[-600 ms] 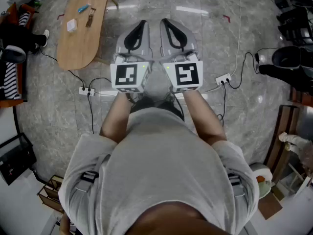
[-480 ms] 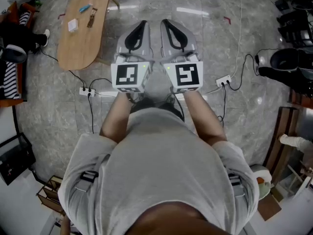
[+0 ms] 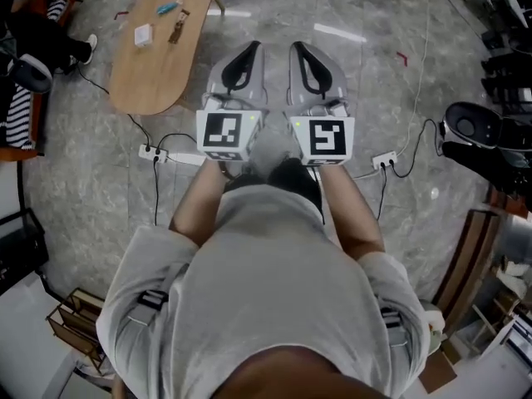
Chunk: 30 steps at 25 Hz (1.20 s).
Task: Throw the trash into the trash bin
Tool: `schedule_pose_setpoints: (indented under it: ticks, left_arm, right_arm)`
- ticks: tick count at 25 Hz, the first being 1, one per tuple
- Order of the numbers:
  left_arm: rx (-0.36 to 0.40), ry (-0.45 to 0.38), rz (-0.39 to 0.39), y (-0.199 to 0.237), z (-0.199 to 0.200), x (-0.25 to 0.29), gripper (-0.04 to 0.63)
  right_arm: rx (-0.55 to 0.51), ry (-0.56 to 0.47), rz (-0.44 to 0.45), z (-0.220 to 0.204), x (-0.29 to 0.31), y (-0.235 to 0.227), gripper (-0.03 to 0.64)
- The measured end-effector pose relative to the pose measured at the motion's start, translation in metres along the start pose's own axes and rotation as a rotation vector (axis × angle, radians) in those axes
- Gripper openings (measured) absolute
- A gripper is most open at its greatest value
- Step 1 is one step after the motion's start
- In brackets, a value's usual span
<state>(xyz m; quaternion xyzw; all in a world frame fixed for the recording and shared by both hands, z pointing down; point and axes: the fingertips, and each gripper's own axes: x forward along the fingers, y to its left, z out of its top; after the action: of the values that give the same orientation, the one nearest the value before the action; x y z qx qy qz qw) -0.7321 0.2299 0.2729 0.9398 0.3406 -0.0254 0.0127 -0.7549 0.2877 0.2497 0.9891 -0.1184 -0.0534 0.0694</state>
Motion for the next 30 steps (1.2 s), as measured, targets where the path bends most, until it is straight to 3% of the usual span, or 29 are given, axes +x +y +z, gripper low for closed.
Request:
schedule_pose_setpoints:
  ticks: [6, 11, 20, 26, 30]
  left_arm:
    - [0.013, 0.012, 0.112, 0.060, -0.014, 0.037, 0.018]
    - [0.044, 0.017, 0.232, 0.126, -0.012, 0.099, 0.018]
    - [0.011, 0.031, 0.415, 0.197, -0.015, 0.180, 0.018]
    - [0.022, 0.053, 0.544, 0.261, -0.023, 0.180, 0.018]
    - [0.015, 0.030, 0.634, 0.335, -0.027, 0.179, 0.018]
  right_arm:
    - [0.018, -0.001, 0.101, -0.020, 0.074, -0.001, 0.008]
    - [0.008, -0.067, 0.228, -0.017, 0.165, -0.009, 0.008]
    - [0.042, -0.061, 0.386, -0.033, 0.286, -0.049, 0.008]
    - [0.054, -0.077, 0.510, -0.038, 0.348, -0.019, 0.008]
    - [0.037, -0.089, 0.570, -0.041, 0.409, 0.011, 0.008]
